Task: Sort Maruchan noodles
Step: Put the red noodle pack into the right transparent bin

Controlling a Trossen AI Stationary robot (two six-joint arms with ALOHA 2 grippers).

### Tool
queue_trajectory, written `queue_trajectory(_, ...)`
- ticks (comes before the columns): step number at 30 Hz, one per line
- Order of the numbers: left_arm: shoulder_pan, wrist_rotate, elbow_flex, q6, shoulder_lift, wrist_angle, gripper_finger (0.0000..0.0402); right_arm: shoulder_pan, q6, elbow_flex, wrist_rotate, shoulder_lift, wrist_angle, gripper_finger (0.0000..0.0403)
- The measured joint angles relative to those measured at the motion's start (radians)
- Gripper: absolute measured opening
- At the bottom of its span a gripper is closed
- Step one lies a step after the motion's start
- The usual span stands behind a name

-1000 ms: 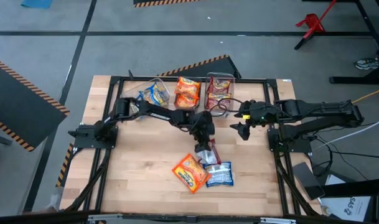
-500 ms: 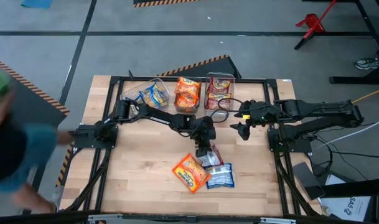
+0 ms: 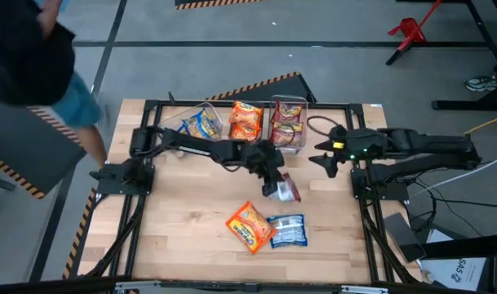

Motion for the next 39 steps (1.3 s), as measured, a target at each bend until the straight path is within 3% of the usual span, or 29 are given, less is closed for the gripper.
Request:
queue_trajectory(8,0.059,-0.28,0.045,0.155,-0.122,0.0,0.0007,0.0,0.052,0.0,0.137,-0.096,0.0,0.0278)
queue_trajectory(17,0.193,-0.573,0.165,0.49,-0.114,0.022,0.0006,0.0,0.085,-0.001,0.258,-0.108,0.0,0.0278)
queue_trajectory(26,0.322,-0.597,0.163,0.703,-0.076,0.115,0.0006,0.0,0.13,-0.001,0.348,-0.087,-0.001,0.0278)
queue_trajectory(31,0.342,-0.679,0.164,0.722,-0.032,0.136,0.0006,0.0,0.159,-0.001,0.391,-0.075,-0.003,0.0278)
queue_trajectory(39,0.328,-0.637,0.164,0.869,0.064,0.289,0.0006,0.0,0.168,-0.001,0.423,-0.059,-0.01,0.0278)
